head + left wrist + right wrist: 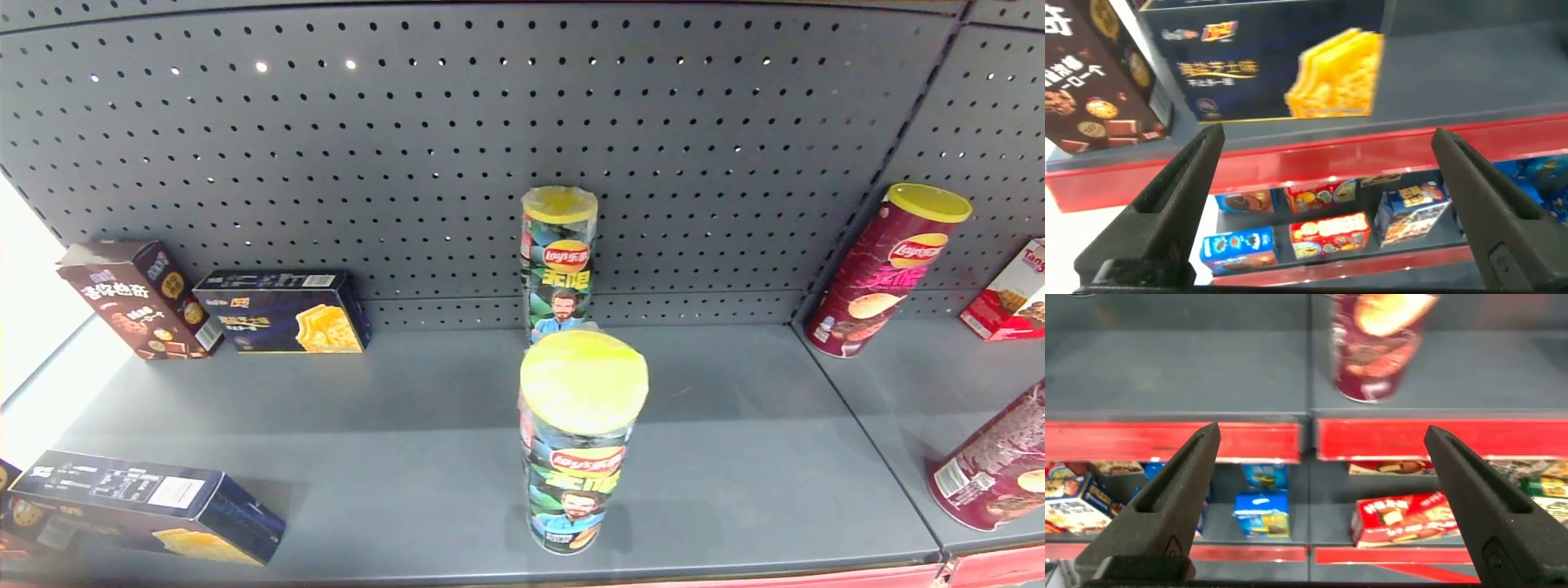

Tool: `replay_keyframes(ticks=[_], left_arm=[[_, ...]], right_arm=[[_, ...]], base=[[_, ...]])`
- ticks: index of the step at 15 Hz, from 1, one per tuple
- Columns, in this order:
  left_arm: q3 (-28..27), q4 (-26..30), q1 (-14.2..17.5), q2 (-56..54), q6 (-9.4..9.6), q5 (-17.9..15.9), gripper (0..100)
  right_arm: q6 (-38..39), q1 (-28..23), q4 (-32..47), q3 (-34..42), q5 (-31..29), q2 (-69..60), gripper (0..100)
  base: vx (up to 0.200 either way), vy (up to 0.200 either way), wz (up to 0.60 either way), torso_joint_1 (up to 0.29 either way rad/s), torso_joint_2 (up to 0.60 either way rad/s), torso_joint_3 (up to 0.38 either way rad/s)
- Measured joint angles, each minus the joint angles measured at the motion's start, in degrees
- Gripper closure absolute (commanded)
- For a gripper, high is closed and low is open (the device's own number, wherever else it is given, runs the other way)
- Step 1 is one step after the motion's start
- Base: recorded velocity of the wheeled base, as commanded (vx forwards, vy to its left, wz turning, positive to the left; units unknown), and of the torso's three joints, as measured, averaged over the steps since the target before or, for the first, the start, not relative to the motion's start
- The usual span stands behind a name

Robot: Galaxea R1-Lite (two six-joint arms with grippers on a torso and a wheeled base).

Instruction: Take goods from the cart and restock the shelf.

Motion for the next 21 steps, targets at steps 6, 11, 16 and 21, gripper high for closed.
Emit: replay_keyframes(ticks=[6,11,16,21], left_arm=[[0.0,0.0,0.0,0.0,0.09,0.0,0],[0.0,0.0,0.0,0.0,0.0,2.2,0],[0.0,-0.1,0.0,0.0,-2.16,2.4,0],[0.0,-0.1,0.0,0.0,-2.21,2.5,0]], right_arm=[[0.0,0.0,-0.1,0.0,0.0,0.0,0],[0.0,0.1,-0.1,0.0,0.0,0.0,0],[0.0,0.1,-0.1,0.0,0.0,0.0,0],[0.0,0.1,-0.1,0.0,0.0,0.0,0]], base=[[0.0,0.0,0.0,0.0,0.0,0.0],[0.0,-0.08,0.0,0.001,0.0,0.0],[0.0,0.0,0.0,0.0,0.0,0.0],[-0.04,0.0,0.0,0.0,0.0,0.0]])
